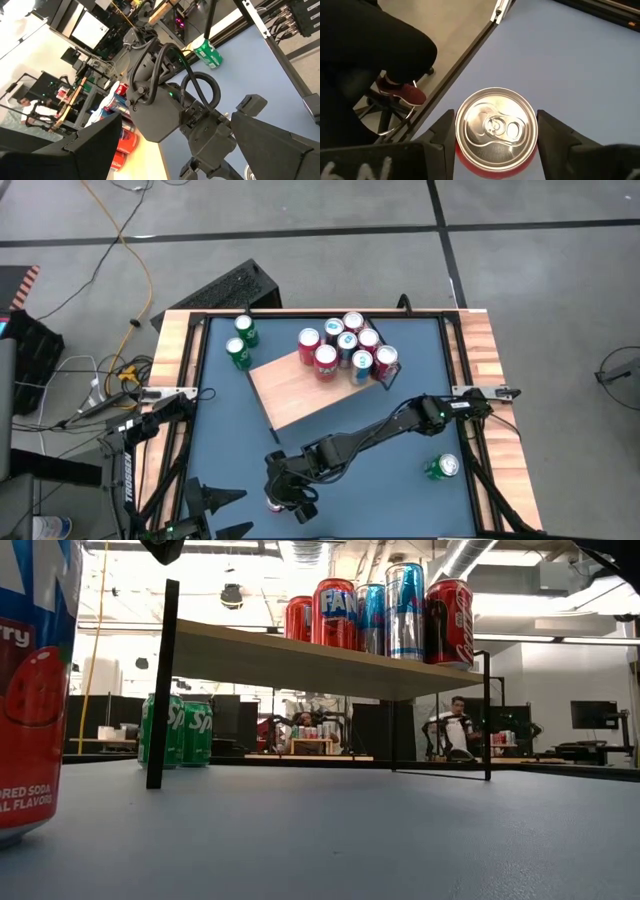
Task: Place canned beverage on shelf
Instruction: Put the red soda can on the shelf aligned with the other red soda cans
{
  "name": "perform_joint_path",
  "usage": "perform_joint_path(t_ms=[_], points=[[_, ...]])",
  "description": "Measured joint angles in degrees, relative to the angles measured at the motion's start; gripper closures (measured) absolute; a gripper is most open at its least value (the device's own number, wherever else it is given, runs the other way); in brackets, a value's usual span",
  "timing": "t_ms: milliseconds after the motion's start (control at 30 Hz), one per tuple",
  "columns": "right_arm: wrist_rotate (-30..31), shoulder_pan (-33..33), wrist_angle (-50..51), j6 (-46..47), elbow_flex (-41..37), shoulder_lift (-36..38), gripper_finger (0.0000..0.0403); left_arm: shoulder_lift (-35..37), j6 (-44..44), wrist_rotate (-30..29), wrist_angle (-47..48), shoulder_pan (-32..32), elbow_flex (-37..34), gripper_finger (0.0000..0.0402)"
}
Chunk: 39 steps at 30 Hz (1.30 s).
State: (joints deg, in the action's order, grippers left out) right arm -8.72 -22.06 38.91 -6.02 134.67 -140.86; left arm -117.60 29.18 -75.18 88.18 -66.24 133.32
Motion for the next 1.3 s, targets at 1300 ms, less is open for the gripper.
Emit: perform_joint_path(t_ms=[1300], points=[[25.91, -3.73, 37.61, 21.24, -0.04, 23.54, 0.02, 0.0, 0.65, 1.33, -0.09, -0.63, -0.02, 0.0041]])
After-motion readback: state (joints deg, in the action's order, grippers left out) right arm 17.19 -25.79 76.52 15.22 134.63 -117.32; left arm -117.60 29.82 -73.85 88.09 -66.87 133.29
